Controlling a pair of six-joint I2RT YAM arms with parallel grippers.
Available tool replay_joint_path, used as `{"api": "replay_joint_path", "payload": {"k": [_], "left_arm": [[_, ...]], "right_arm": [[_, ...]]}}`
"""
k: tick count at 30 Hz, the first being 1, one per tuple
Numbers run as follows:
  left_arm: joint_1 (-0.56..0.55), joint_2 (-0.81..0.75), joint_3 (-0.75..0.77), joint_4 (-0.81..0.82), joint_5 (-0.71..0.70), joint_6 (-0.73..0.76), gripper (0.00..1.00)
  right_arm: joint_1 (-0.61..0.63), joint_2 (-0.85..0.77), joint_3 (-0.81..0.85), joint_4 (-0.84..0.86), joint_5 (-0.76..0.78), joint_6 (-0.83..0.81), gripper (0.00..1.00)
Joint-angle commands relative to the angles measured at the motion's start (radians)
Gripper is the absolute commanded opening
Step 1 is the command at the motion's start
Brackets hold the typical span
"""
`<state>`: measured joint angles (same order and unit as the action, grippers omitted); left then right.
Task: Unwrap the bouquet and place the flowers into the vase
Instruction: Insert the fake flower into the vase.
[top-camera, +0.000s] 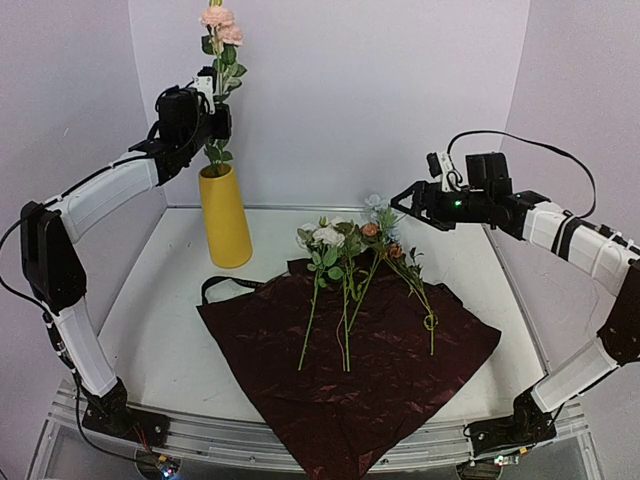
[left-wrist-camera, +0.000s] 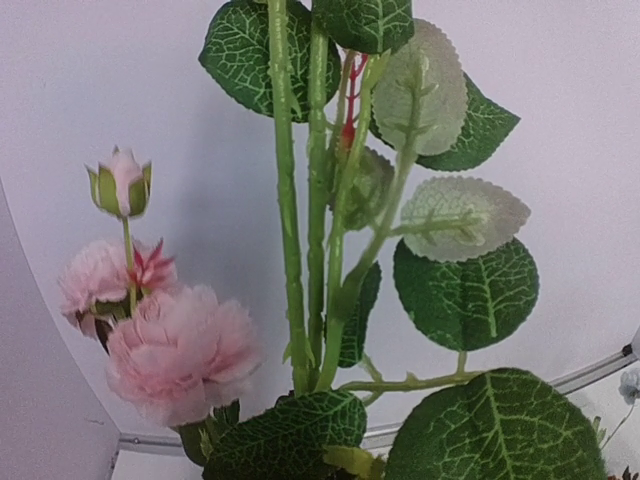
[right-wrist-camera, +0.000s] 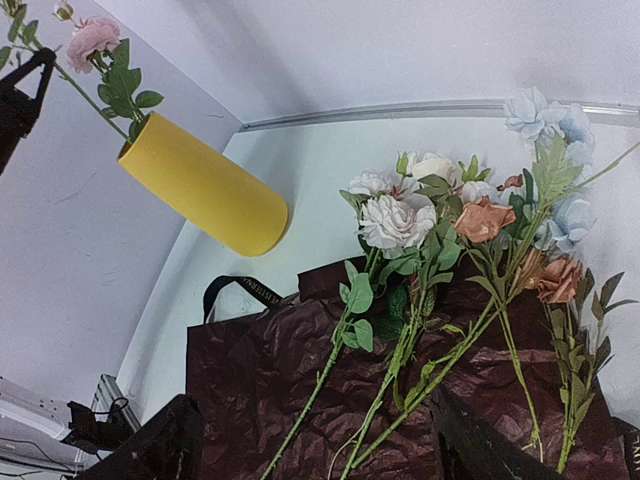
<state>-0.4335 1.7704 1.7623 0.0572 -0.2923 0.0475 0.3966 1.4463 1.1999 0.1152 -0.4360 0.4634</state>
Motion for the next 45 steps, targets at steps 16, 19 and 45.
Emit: {"api": "replay_joint_path", "payload": {"k": [16, 19, 45], "left_arm": [[0.013, -0.097, -0.297, 0.093, -0.133, -0.18, 0.08], [0.013, -0.121, -0.327, 0.091, -0.109, -0.209, 0.15], [0.013, -0.383, -0.4, -0.2, 0.017, -0.325, 0.64]], "right_arm": [[-0.027, -0.019, 0.01, -0.011, -0.052, -0.012, 0.78], [-0.027, -0.032, -0.001, -0.011, -0.054, -0.002, 0.78], [-0.027, -0.038, -0.012, -0.212, 0.174, -0.022, 0.79]]}}
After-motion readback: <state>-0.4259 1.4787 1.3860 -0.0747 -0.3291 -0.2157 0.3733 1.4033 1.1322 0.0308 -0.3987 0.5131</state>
